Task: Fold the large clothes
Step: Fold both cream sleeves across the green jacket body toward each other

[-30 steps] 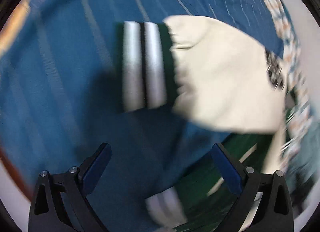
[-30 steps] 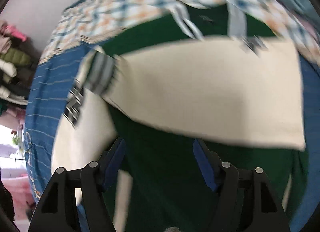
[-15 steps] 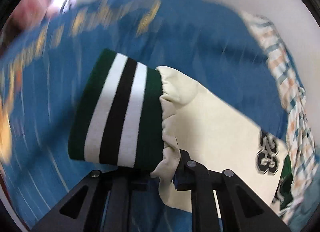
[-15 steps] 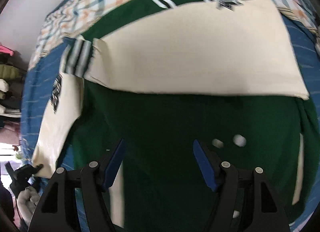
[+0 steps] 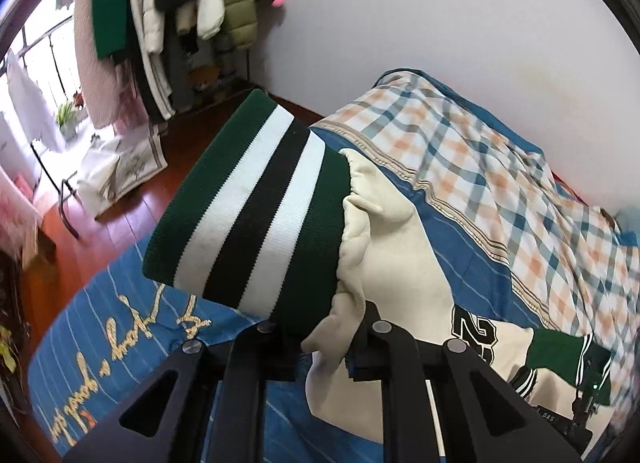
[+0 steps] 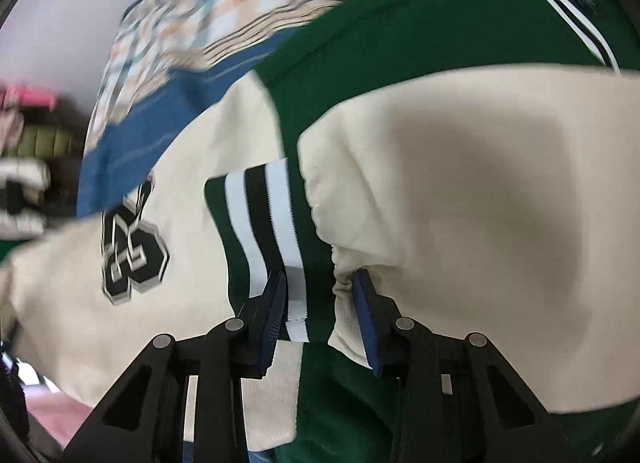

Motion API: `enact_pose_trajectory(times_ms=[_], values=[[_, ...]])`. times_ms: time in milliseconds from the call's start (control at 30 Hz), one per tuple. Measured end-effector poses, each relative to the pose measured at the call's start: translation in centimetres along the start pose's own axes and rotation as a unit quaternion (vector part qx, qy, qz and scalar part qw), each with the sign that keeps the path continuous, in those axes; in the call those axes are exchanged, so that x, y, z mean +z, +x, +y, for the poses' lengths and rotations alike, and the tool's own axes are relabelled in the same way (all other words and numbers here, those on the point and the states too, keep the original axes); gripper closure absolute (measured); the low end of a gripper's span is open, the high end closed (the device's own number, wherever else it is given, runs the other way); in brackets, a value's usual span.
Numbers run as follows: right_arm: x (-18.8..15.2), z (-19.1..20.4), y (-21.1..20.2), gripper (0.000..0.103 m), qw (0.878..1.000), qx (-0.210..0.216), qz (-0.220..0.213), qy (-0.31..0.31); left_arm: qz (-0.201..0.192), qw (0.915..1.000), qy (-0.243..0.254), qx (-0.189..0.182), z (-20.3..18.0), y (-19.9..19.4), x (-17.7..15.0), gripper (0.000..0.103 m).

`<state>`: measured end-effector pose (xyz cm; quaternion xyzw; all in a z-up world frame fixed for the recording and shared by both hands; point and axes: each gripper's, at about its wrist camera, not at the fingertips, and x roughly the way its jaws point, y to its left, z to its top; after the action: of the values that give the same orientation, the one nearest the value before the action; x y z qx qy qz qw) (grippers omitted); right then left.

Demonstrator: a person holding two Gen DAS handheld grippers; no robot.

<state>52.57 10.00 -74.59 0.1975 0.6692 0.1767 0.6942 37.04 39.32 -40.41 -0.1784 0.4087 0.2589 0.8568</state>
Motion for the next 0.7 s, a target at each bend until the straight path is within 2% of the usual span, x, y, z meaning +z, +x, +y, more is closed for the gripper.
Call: enact_pose_trajectory(times_ms=[100, 133, 167, 200, 233, 300, 433, 533, 633, 700], values=[[-0.6, -0.1, -2.1, 0.065, 0.999, -0.021, 0.003, -0.026, -0.013, 0.9992, 0.036, 0.013, -2.1, -1.2, -0.3, 0.092], [-1.3, -0.8, -3.7, 0.053, 0.998, -0.062, -0.005, -0.028, -0.022, 0.9981, 0.055, 0.016, -3.2, -1.9, -0.6, 0.092], [-1.9, -1.3, -5.3, 0.03, 0.994, -0.105, -0.021, -0.03, -0.032, 0.9965, 0.074, 0.02, -4.2, -2.8, -0.8, 0.092], [-2.4, -1.9, -6.4, 0.021, 0.989, -0.138, -0.034, -0.029, -0.041, 0.9943, 0.096, 0.025, -5.5, -3.6, -1.1, 0.092], [-3.1, -2.8, -7.7, 0.017, 0.982, -0.182, -0.051, -0.027, -0.049, 0.9916, 0.117, 0.026, -6.9, -4.4, -1.5, 0.092], [-4.4, -5.1, -10.2, 0.017, 0.96, -0.266, -0.08, -0.016, -0.065, 0.9843, 0.163, 0.017, -10.7, -6.2, -2.8, 0.092], [-5.5, -9.6, -12.8, 0.017, 0.949, -0.299, -0.094, 0.016, -0.083, 0.9692, 0.231, -0.011, -18.1, -8.8, -5.9, 0.092], [-5.8, -12.7, -14.3, 0.017, 0.946, -0.303, -0.107, 0.026, -0.083, 0.9579, 0.272, -0.04, -24.6, -10.4, -9.3, 0.092], [-6.0, -17.2, -16.1, 0.017, 0.954, -0.277, -0.101, 0.051, -0.071, 0.9494, 0.298, -0.069, -30.2, -11.3, -12.1, 0.092], [-6.3, -20.4, -17.6, 0.017, 0.956, -0.266, -0.101, 0.07, -0.045, 0.9431, 0.314, -0.099, -35.0, -11.5, -14.8, 0.092]])
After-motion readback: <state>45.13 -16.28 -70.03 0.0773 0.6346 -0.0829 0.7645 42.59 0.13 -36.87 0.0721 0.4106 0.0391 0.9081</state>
